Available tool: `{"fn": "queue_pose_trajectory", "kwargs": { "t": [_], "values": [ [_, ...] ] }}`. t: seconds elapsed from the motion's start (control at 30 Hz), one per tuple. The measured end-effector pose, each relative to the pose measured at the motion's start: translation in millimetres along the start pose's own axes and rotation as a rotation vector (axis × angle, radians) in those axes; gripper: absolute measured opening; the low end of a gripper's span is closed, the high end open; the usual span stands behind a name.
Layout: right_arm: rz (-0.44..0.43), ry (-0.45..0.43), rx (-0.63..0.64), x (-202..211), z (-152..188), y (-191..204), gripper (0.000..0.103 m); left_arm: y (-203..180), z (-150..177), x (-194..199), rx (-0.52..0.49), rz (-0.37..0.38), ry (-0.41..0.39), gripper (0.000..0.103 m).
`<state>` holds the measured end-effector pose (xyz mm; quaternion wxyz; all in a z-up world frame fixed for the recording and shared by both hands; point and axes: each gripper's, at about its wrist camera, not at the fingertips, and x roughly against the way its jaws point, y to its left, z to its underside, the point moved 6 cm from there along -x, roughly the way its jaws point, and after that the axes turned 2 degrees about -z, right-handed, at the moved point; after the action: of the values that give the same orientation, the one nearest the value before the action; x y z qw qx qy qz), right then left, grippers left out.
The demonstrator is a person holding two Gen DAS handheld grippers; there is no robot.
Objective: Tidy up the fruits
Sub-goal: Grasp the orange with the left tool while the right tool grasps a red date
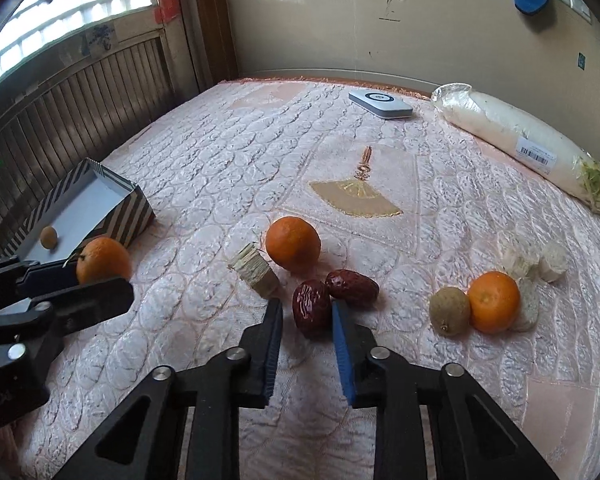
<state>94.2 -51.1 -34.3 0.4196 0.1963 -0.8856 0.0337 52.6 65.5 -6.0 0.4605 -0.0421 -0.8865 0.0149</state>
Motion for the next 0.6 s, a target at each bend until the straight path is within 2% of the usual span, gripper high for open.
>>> {"fn": "queue_pose_trajectory", "kwargs": {
  "t": [0.17, 0.4, 0.6],
  "values": [
    [-0.001, -0.011, -0.025, 10, 3, 1, 0.018, 7, 5, 9, 0.003, -0.003, -0.011, 0.032],
    [0.016, -0.091, -0.056, 57, 20, 13, 0.018, 7, 14, 25, -0.01, 0.008, -0.032, 0.032],
    [0.072, -0.108, -0.051, 93, 44, 22, 0.018, -7, 23, 37, -0.034, 0.046, -0.041, 0.032]
  ]
}}
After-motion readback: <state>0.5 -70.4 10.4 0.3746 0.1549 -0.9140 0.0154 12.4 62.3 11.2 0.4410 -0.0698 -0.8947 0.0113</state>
